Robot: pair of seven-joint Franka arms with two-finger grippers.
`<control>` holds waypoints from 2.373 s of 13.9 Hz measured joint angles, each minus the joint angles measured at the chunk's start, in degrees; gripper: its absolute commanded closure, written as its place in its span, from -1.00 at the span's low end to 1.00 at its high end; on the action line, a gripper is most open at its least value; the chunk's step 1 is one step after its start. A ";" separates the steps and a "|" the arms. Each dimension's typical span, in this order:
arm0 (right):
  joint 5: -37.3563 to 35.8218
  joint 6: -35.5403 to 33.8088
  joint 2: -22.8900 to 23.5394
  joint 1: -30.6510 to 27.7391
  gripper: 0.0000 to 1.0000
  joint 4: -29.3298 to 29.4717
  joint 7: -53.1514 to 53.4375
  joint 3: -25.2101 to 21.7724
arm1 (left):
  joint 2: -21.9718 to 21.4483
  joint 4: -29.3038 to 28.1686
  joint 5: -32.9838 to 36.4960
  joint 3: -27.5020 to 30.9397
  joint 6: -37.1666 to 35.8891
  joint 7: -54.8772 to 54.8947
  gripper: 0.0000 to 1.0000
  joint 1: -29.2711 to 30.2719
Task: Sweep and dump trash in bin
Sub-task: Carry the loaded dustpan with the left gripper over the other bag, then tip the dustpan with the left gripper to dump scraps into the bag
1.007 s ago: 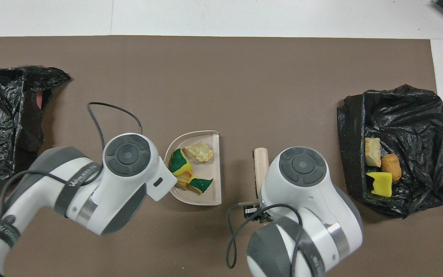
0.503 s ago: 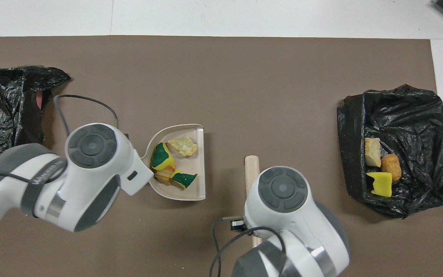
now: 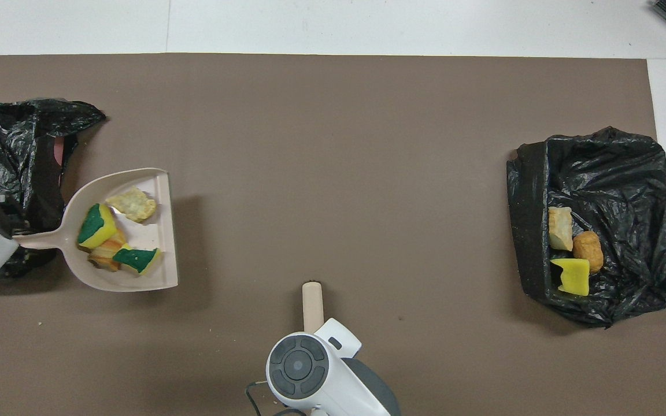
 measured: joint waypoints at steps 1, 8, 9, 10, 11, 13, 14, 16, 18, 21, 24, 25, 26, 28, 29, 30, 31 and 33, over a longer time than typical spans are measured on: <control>0.00 0.34 0.13 0.00 0.57 -0.23 0.00 0.00 | 0.26 0.88 -0.37 2.94 1.78 3.24 1.00 0.02; -0.02 0.55 1.04 -0.73 -1.00 0.44 -0.22 -0.43 | 14.44 18.63 0.01 11.83 6.56 14.50 1.00 3.38; -0.03 0.64 1.28 -0.96 -1.00 0.64 -0.24 -0.52 | 16.89 21.17 1.60 11.80 6.79 14.80 1.00 3.68; -0.14 0.83 1.52 -1.18 -1.00 0.88 -0.25 -0.60 | 18.72 22.73 5.22 11.66 7.75 14.80 1.00 3.70; -0.48 0.97 1.78 -1.32 -1.00 1.27 -0.25 -0.75 | 19.91 23.62 9.94 11.35 9.05 14.49 1.00 3.68; -3.44 1.17 2.28 -2.58 -1.00 2.61 -0.25 -0.90 | 20.76 24.42 18.48 10.33 9.88 12.73 1.00 3.64; -6.50 1.40 2.42 -4.01 -1.00 3.30 -0.25 -0.97 | 20.76 24.53 22.12 9.68 9.88 12.10 1.00 3.61; -10.64 3.09 2.47 -8.19 -1.00 4.53 -0.32 -1.08 | 20.69 24.58 29.58 8.12 9.65 11.50 1.00 3.56; -12.77 3.30 2.31 -13.80 -1.00 6.78 -3.86 -1.23 | 20.48 24.76 36.95 5.66 7.15 9.99 1.00 3.52; -15.24 3.26 1.08 -22.52 -1.00 8.81 -16.02 -2.94 | 19.10 25.86 44.59 2.59 -0.66 8.85 1.00 3.48; -16.34 1.12 -0.26 -24.42 -1.00 11.35 -26.40 -10.39 | 16.99 28.21 49.30 -2.20 -8.61 7.47 1.00 3.47; -16.38 -0.28 -0.53 -24.44 -1.00 12.72 -28.20 -12.64 | 16.57 29.42 49.44 -3.87 -11.41 7.29 1.00 3.41; -16.43 -1.83 -0.76 -24.47 -1.00 14.28 -29.47 -14.59 | 16.17 30.19 49.41 -5.54 -13.93 6.60 1.00 3.40; -16.45 -5.50 -1.27 -24.84 -1.00 17.80 -31.83 -17.97 | 15.28 30.46 48.23 -9.44 -18.87 2.20 1.00 3.44; -16.45 -7.97 -1.76 -25.60 -1.00 19.71 -33.58 -19.21 | 15.04 30.39 45.75 -11.03 -20.99 0.20 1.00 3.41; -16.44 -10.50 -2.57 -26.74 -1.00 21.41 -35.28 -19.98 | 14.91 30.29 42.03 -12.19 -22.52 -0.98 1.00 3.40; -16.43 -12.56 -3.60 -27.90 -1.00 22.66 -36.19 -20.35 | 14.84 30.11 38.38 -12.93 -23.65 -2.28 1.00 3.41; -16.43 -16.97 -6.16 -30.52 -1.00 24.53 -38.03 -20.46 | 14.61 29.15 31.03 -14.66 -25.89 -7.87 1.00 3.49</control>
